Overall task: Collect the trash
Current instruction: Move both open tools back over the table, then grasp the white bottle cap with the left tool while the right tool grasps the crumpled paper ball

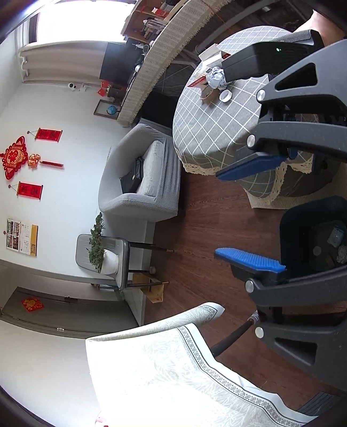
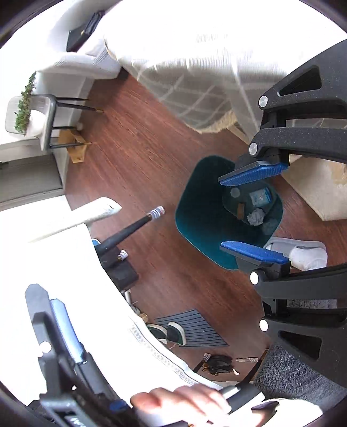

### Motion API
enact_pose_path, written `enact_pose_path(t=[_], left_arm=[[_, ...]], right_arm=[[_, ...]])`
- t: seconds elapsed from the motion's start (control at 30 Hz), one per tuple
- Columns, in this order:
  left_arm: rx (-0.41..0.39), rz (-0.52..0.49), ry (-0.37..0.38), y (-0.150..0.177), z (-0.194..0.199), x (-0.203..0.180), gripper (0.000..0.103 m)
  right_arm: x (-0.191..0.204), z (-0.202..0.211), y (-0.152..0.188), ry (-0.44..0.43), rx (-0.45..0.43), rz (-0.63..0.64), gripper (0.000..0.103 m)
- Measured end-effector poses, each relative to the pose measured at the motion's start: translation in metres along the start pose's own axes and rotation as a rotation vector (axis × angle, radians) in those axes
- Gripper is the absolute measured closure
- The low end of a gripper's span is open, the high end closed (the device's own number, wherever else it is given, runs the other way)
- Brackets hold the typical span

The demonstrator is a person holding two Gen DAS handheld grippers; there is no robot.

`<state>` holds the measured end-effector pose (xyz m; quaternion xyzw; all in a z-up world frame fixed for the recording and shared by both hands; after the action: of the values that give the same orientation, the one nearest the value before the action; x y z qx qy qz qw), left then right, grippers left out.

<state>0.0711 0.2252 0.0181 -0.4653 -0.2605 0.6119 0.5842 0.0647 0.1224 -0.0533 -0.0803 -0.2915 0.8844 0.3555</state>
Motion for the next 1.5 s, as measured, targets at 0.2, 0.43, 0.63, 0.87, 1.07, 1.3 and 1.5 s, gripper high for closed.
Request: enact_pose_path(t=[0.2,0.43,0.63,0.87,1.07,1.3,1.5], left_arm=[[0.021,-0.050,0.042,0.001,-0.025,-0.038,0.042],[0.080,-0.110,0.081,0.009,-0.064,-0.078,0.039],[0.132,-0.131,0.129,0.016,-0.099,-0.107,0.038],[0.191,-0.166,0.182,0.025,-0.133,-0.140,0.037],[0.259,-0.226,0.217,0.037,-0.161,-0.164,0.036],[0.319,-0.268,0.262,0.049,-0.189,-0.186,0.036],[0.352,-0.260,0.279,0.055,-0.209,-0.195,0.039]], right_arm=[[-0.039,0.037,0.000,0.051,-0.083,-0.043,0.059],[-0.094,0.067,0.009,0.129,-0.141,-0.110,0.059],[-0.138,0.082,0.021,0.194,-0.156,-0.152,0.059],[-0.185,0.095,0.035,0.237,-0.163,-0.209,0.057],[-0.213,0.107,0.041,0.255,-0.178,-0.254,0.053],[-0.239,0.110,0.048,0.248,-0.168,-0.304,0.050],[-0.253,0.108,0.052,0.225,-0.156,-0.344,0.043]])
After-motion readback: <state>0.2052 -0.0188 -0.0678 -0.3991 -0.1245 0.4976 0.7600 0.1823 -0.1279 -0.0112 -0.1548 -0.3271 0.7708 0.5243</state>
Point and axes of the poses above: each gripper's, at about its wrist camera, not at the fingertips, and z roughly against the way its jaws point, x to its left, y to its underside, the point moved 7 cm from there along -z, roughly the way its jaws point, and after that the axes turned 13 degrees about y, right-handed, at the moved point
